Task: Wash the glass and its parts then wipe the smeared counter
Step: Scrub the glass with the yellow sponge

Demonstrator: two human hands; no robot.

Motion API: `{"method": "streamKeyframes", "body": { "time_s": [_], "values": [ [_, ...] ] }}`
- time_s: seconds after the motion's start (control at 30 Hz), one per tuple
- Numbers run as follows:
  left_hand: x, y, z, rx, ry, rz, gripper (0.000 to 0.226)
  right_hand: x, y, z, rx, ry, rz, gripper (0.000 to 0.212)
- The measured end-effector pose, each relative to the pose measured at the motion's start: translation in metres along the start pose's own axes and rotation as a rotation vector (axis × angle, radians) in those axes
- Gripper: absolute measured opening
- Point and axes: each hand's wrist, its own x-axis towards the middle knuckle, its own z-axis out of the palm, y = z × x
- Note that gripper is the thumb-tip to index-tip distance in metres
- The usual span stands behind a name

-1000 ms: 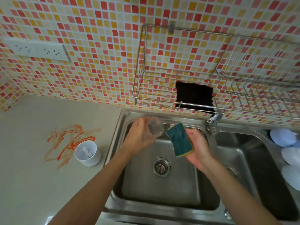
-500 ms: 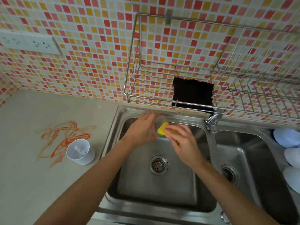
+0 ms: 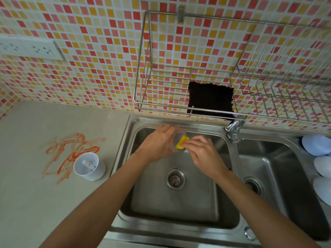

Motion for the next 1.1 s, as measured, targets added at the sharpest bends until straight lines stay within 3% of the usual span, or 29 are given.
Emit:
{"method": "streamKeyframes", "body": {
  "time_s": [0.2,0.37,0.6,0.7,0.9,1.0,1.1],
  "values": [
    [-0.004,-0.003,-0.006,-0.054,-0.020,0.019,0.070,-0.007,-0.007,0.004,-0.069,-0.023,-0.140,0.035],
    [-0.002,-0.004,-0.010,-0.118,-0.031,0.054,0.067,-0.004,-0.009,0.010,-0.191,0.084,-0.227,0.016],
    [-0.001,-0.004,-0.010,-0.344,-0.036,0.021,0.088,0.000,-0.011,0.010,-0.274,0.224,-0.234,0.014],
    [-0.007,-0.005,0.002,-0.352,0.041,-0.026,0.093,0.003,-0.016,0.010,-0.243,0.253,-0.200,0.014],
    [-0.013,0.004,0.032,0.060,0.477,-0.180,0.080,0.007,-0.029,0.013,-0.204,0.274,-0.111,0.012],
    [-0.011,-0.001,0.032,0.050,0.509,-0.124,0.075,0.007,-0.031,0.014,-0.138,0.257,-0.097,0.016],
    [-0.011,-0.012,0.026,-0.102,0.408,-0.079,0.080,0.006,-0.026,0.011,-0.136,0.214,-0.134,0.020]
  ]
}}
